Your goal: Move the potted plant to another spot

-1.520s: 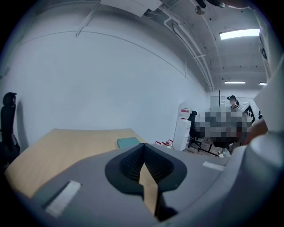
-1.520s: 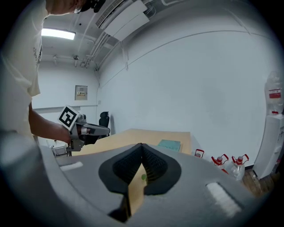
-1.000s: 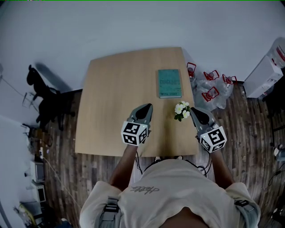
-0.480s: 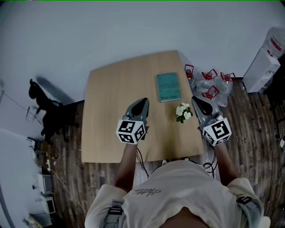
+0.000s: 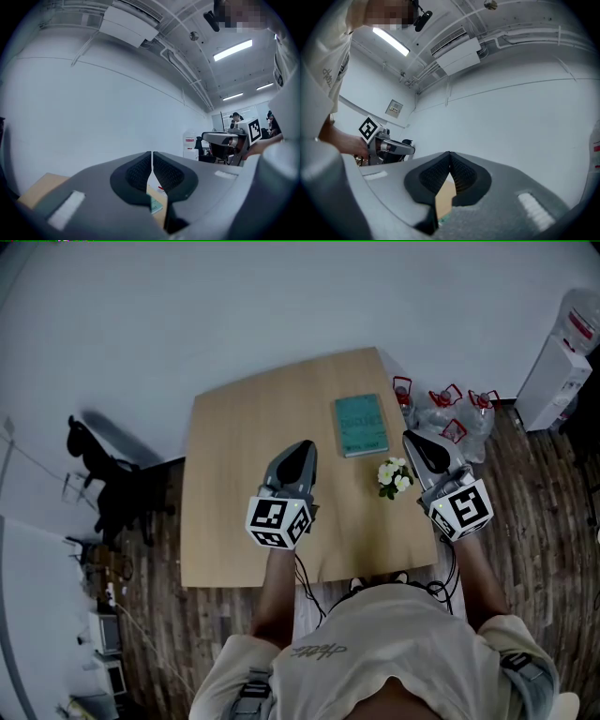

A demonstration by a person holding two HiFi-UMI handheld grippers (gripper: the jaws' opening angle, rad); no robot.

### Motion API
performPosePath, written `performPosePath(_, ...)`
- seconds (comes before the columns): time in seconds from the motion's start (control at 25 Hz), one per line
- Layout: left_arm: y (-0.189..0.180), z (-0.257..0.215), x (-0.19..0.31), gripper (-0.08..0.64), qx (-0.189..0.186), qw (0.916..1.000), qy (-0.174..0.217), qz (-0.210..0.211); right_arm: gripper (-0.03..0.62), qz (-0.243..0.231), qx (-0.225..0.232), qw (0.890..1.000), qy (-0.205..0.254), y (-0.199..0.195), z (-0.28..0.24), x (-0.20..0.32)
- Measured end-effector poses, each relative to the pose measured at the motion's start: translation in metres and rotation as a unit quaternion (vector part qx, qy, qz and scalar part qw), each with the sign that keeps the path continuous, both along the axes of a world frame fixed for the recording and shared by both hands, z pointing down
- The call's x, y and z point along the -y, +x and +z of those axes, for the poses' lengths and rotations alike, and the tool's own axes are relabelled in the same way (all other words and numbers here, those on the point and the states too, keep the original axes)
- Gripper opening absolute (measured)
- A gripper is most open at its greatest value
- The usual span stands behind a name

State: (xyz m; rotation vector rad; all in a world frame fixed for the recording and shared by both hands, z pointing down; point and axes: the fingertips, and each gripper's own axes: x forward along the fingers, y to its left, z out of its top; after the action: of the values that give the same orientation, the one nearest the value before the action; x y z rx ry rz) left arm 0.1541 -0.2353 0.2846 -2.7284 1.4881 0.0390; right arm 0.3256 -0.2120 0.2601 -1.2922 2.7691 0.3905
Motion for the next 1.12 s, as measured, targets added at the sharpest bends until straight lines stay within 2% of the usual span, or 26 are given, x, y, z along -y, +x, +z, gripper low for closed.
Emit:
performPosePath(0.2, -0.003, -0.003, -0.009, 0.018, 0.000, 1.0000, 0.003, -0.007, 0.003, 0.003, -0.003, 1.000, -0.008, -0.001, 0.009, -0.008)
performPosePath(0.6, -0.006, 0.016, -0.013, 0.018, 0.009, 0.9996, -0.024, -0.012, 0.002, 0.019, 0.012, 0.999, -0.039, 0.014, 0.032, -0.012)
performPosePath(1.12, 0.000, 0.020, -0.017, 0.018, 0.009, 0.9997, -0.023, -0.004, 0.002, 0.018, 0.001, 0.998, -0.059, 0.015, 0.047, -0.017)
